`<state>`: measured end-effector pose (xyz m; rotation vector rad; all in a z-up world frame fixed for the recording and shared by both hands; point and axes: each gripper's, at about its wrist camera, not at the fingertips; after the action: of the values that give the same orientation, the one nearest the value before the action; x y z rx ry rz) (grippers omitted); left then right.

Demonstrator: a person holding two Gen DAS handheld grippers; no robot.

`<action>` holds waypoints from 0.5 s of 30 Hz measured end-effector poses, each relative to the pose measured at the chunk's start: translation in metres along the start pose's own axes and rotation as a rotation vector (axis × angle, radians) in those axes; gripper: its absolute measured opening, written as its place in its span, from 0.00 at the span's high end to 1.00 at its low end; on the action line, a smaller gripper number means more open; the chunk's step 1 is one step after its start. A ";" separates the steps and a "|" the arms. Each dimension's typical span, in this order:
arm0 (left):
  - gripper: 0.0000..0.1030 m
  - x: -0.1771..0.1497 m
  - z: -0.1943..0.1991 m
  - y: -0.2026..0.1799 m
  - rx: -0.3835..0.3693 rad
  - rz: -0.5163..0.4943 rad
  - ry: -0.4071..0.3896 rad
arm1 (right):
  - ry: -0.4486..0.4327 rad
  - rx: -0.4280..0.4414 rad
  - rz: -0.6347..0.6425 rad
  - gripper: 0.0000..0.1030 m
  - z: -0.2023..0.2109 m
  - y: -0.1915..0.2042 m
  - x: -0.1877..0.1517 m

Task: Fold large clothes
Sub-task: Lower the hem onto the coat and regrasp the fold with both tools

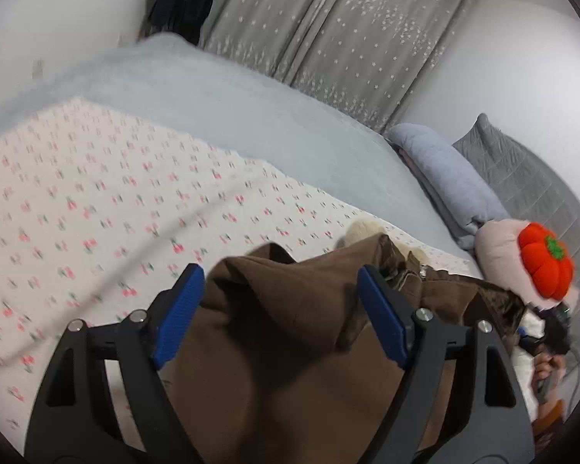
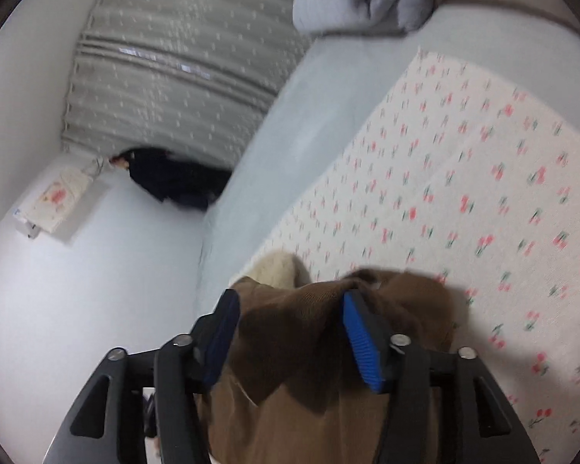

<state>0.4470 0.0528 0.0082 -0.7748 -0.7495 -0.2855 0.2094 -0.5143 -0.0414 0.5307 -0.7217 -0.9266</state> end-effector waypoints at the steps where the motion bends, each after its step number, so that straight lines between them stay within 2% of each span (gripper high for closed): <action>1: 0.20 0.000 0.001 -0.005 0.043 -0.046 -0.004 | -0.004 -0.014 0.023 0.39 0.003 0.003 -0.001; 3: 0.18 0.000 0.000 -0.014 0.095 -0.140 0.006 | 0.004 -0.056 0.097 0.39 0.005 0.011 -0.004; 5: 0.18 -0.003 -0.008 -0.019 0.132 -0.213 0.034 | 0.005 -0.145 0.200 0.37 0.000 0.021 -0.008; 9: 0.17 -0.005 -0.032 -0.018 0.205 -0.304 0.104 | 0.016 -0.302 0.422 0.34 -0.020 0.047 -0.021; 12: 0.17 0.001 -0.057 -0.006 0.251 -0.327 0.168 | -0.004 -0.438 0.582 0.31 -0.043 0.068 -0.027; 15: 0.17 0.012 -0.076 0.008 0.237 -0.267 0.213 | -0.027 -0.522 0.622 0.31 -0.069 0.070 -0.021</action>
<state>0.4979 0.0041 -0.0242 -0.4117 -0.6699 -0.5026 0.2896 -0.4536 -0.0450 -0.1707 -0.5838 -0.5001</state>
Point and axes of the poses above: each gripper's, at about its wrist camera, not at the fingertips, and z roughly against the way its jaws point, y to its left, x to its top, and after that the axes turned 14 degrees about -x, right-handed
